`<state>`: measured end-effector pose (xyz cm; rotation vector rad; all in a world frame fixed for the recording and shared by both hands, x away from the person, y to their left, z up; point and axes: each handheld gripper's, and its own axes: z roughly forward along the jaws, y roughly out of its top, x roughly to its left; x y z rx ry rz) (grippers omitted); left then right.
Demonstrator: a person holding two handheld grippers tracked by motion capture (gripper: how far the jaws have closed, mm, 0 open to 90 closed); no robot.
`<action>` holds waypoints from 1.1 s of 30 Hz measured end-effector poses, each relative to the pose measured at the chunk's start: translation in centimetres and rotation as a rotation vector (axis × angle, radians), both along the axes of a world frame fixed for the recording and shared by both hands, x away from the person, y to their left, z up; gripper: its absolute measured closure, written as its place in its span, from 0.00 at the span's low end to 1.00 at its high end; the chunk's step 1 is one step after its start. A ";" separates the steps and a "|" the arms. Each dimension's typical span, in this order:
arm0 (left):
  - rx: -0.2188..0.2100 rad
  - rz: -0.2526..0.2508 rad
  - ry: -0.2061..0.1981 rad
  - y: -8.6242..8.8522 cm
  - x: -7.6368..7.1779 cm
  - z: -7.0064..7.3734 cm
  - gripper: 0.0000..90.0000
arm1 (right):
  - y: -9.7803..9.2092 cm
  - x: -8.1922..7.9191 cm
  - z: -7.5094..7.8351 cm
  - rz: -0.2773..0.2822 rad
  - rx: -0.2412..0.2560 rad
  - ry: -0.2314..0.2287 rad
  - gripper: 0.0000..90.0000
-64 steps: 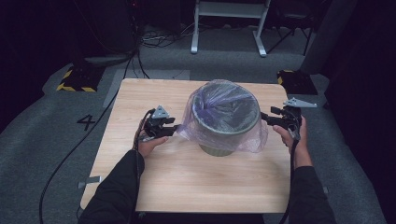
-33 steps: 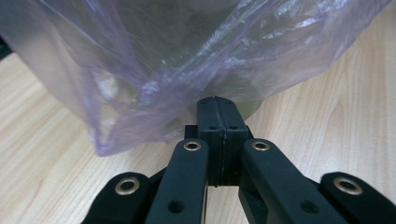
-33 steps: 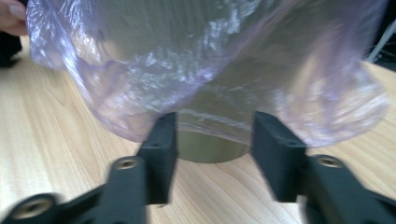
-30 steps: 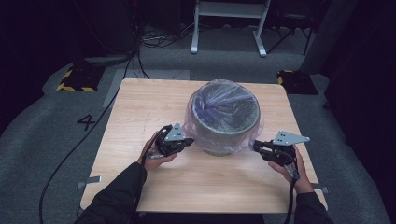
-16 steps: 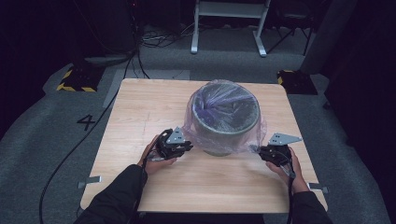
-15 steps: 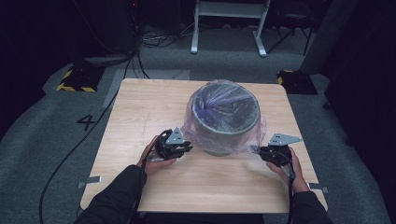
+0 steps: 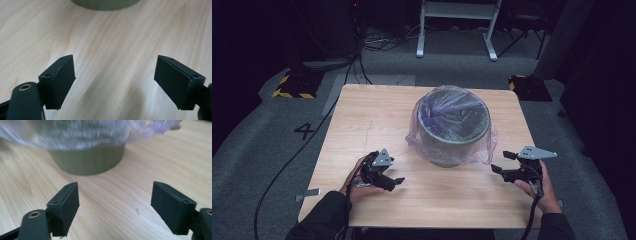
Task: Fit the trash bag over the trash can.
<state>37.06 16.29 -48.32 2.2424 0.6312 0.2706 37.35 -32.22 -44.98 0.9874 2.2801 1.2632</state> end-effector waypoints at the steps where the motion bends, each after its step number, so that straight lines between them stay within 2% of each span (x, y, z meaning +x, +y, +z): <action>1: 0.002 -0.001 0.004 0.2 -0.2 -0.2 0.18 | 0.0 0.0 0.0 0.000 0.000 0.000 0.24; 3: 0.021 0.012 0.012 0.4 -0.7 -0.5 0.18 | -0.1 -0.6 1.3 0.006 0.027 -0.048 0.23; 5: 0.033 0.016 0.010 0.7 -1.1 -0.7 0.18 | -0.2 -1.0 2.2 0.012 0.057 -0.077 0.23; 6: 0.032 0.017 0.011 0.9 -1.3 -0.8 0.18 | -0.2 -1.0 2.2 0.012 0.057 -0.077 0.23; 8: 0.032 0.021 0.011 1.1 -1.7 -0.9 0.18 | -0.2 -1.2 3.2 0.021 0.072 -0.104 0.23; 13: 0.060 0.024 0.016 1.7 -2.3 -1.3 0.18 | 0.6 -1.5 5.3 0.019 0.059 -0.164 0.20; 15: 0.075 0.036 0.017 1.8 -2.4 -1.6 0.18 | 0.7 -1.5 5.6 0.026 0.063 -0.169 0.20; 18: 0.068 0.035 0.028 2.1 -2.4 -1.7 0.17 | 1.3 -1.4 6.7 0.029 0.058 -0.198 0.19; 21: 0.053 0.040 0.034 2.3 -2.4 -1.8 0.17 | 1.5 -1.4 7.1 0.025 0.061 -0.208 0.19; 25: 0.028 0.038 0.023 2.7 -2.4 -2.1 0.16 | 2.2 -1.0 8.3 0.019 0.074 -0.234 0.18; 33: 0.028 0.049 0.023 2.7 -2.5 -2.1 0.16 | 3.3 -0.3 9.6 0.020 0.080 -0.260 0.19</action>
